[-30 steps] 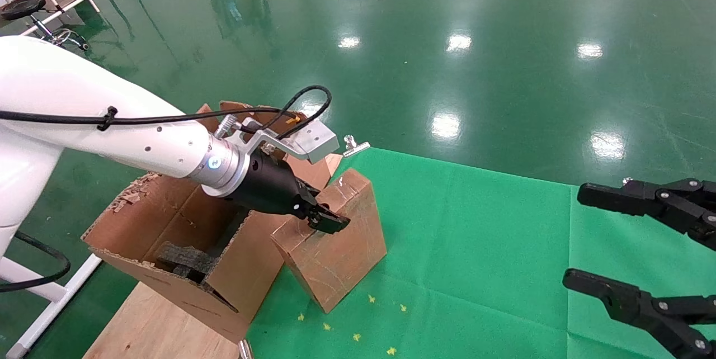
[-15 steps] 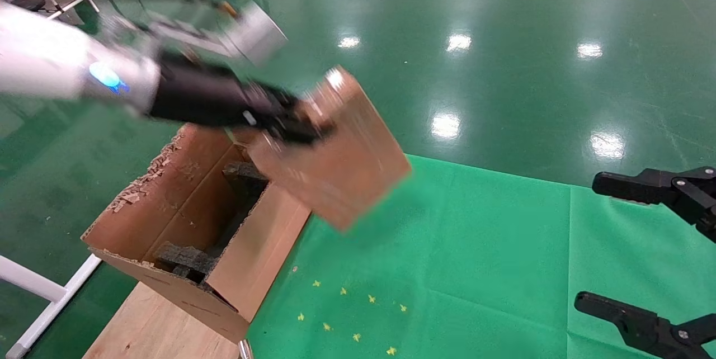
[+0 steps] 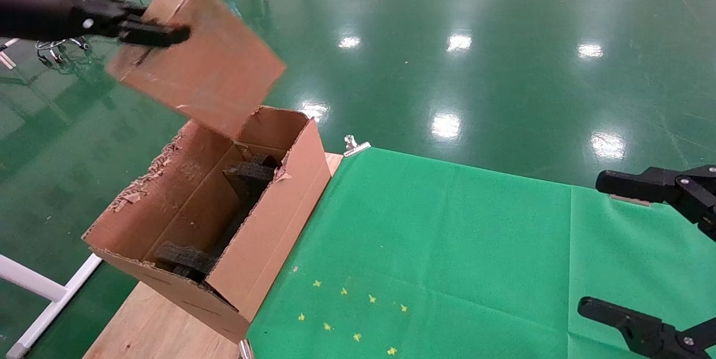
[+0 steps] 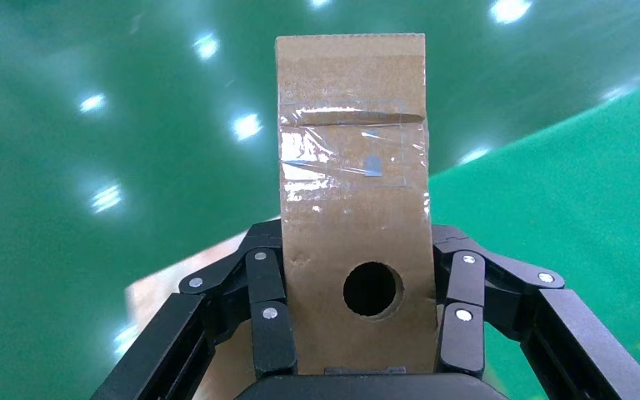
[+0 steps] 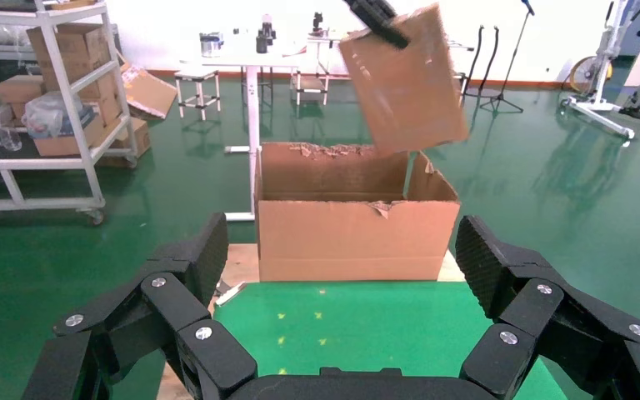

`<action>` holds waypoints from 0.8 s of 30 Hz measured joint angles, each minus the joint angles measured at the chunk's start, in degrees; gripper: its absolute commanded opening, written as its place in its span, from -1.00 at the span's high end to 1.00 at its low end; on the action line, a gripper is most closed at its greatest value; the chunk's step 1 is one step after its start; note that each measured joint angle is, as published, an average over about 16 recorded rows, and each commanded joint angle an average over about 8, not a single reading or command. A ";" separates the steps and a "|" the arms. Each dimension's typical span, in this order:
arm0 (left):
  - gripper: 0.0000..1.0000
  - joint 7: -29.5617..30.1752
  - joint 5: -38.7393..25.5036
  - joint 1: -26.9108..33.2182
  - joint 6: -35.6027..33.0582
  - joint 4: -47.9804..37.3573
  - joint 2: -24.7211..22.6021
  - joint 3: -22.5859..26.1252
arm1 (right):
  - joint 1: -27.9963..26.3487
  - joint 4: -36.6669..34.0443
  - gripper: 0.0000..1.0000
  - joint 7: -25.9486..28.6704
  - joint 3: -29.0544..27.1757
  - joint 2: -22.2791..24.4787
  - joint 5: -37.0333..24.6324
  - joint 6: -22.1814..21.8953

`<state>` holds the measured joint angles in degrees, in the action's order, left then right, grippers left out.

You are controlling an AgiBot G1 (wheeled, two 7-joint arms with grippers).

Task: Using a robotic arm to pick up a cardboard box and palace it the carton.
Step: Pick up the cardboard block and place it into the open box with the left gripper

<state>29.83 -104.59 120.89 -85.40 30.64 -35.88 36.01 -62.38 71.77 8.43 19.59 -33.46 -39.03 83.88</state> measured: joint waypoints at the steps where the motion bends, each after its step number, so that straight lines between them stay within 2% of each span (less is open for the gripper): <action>1: 1.00 -1.41 -1.01 0.49 0.37 -1.86 -0.10 0.47 | 0.00 0.00 -1.00 0.00 0.00 0.00 0.00 0.00; 7: 1.00 -8.07 -6.11 0.69 4.29 -11.73 -1.66 3.28 | 0.00 0.00 -1.00 0.00 0.00 0.00 0.00 0.00; 12: 1.00 -10.67 -8.81 -1.14 9.13 -18.35 -3.78 4.96 | 0.00 0.00 -1.00 0.00 0.01 0.00 0.00 0.00; 24: 1.00 -8.23 -11.46 -6.49 22.52 -27.92 -8.88 6.51 | 0.00 0.00 -1.00 -0.01 0.01 0.00 0.01 0.00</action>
<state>21.60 -116.06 114.40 -62.87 2.73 -44.76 42.52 -62.39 71.77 8.42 19.60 -33.46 -39.03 83.87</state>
